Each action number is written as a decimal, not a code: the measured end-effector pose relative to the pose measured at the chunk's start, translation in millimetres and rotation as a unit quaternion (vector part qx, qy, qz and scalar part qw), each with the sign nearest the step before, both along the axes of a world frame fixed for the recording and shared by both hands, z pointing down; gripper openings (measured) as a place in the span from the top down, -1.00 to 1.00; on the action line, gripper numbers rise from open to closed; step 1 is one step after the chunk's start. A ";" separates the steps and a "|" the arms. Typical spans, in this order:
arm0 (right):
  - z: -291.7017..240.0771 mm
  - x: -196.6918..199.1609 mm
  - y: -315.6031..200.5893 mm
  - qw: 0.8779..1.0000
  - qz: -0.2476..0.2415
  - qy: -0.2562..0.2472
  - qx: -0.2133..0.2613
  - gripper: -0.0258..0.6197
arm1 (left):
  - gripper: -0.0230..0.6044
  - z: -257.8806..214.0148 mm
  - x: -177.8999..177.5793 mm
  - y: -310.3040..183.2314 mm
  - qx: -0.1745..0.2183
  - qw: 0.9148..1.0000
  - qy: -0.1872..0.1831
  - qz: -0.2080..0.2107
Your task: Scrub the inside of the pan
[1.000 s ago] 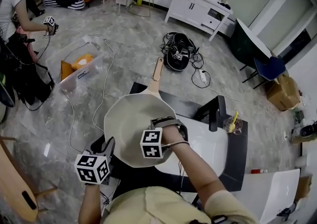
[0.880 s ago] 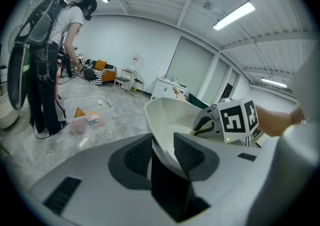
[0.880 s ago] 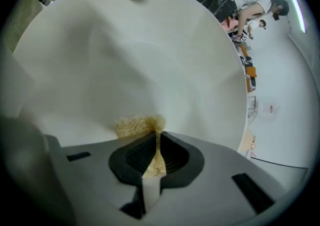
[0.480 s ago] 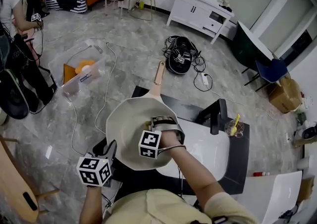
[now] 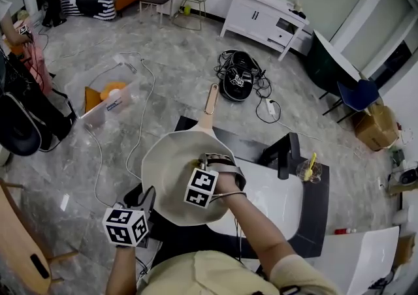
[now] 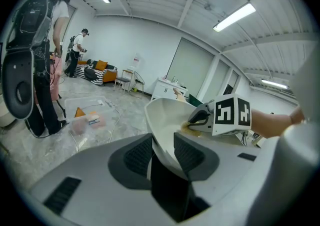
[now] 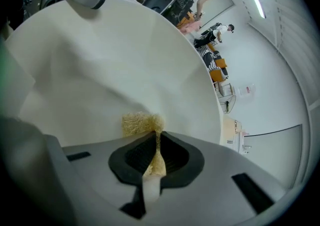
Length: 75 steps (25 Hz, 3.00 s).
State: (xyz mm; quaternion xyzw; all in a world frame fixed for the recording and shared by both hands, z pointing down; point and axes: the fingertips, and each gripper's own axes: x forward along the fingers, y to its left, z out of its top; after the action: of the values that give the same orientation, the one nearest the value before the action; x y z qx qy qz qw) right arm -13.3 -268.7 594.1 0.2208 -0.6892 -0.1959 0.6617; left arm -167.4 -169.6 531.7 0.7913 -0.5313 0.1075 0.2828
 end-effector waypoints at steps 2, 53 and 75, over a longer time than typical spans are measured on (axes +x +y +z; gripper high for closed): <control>-6.3 -3.8 -2.7 1.000 0.009 -0.022 0.012 0.81 | 0.48 -0.2 -1.0 0.3 0.000 1.000 0.000 -0.001; 6.0 -61.6 66.0 0.989 -0.039 -0.110 -0.093 0.81 | 0.48 -0.4 0.1 -0.9 0.007 1.000 0.000 -0.014; 14.3 -46.5 134.8 0.948 0.014 -0.105 -0.299 0.81 | 0.48 -4.1 1.6 9.8 0.022 0.999 -0.018 -0.026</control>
State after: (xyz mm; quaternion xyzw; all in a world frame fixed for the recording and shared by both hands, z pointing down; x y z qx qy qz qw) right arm -59.8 -133.9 608.4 0.0416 -0.7783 0.0526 0.6243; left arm -165.8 -159.8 527.5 0.7813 -0.5586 0.1026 0.2590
